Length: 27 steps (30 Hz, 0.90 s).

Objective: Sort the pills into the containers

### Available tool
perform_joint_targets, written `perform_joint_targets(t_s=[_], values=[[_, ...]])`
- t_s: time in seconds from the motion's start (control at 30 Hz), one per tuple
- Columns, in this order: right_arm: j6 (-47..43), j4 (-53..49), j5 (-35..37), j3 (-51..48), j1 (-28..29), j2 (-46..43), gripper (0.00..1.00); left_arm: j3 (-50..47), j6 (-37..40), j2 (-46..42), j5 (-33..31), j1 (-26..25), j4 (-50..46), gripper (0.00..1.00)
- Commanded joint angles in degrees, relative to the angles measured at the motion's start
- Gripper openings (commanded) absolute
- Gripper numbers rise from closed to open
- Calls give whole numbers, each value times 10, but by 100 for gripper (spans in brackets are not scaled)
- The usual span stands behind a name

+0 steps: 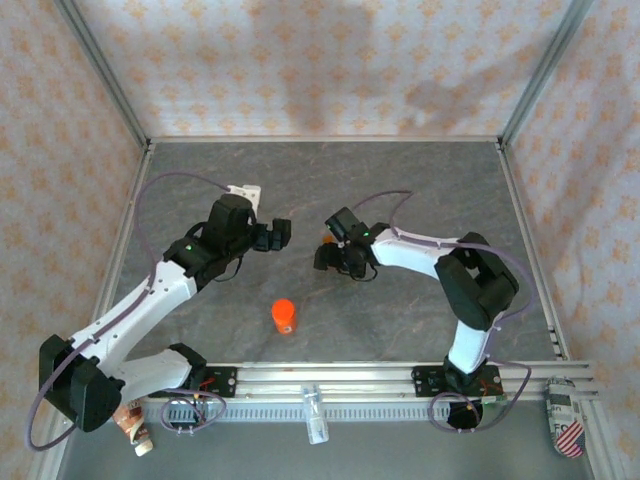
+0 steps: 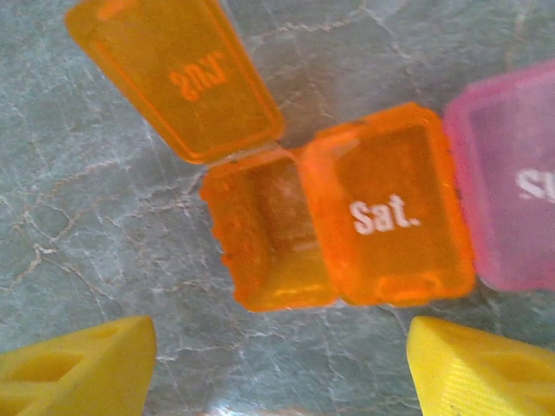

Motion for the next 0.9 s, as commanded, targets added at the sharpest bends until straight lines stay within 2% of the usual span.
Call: perform_joint_targets(t_s=[0.0, 0.53, 0.73, 0.87], values=[[12, 14, 0, 31, 1, 20, 76, -18, -21, -18, -22, 11, 24, 100], [-5, -8, 6, 80, 1, 64, 76, -54, -40, -29, -12, 14, 42, 100], [-13, -20, -7, 70, 2, 25, 76, -60, -50, -41, -19, 22, 44, 100], [-26, -55, 13, 62, 10, -31, 79, -68, -77, -56, -28, 40, 44, 100]])
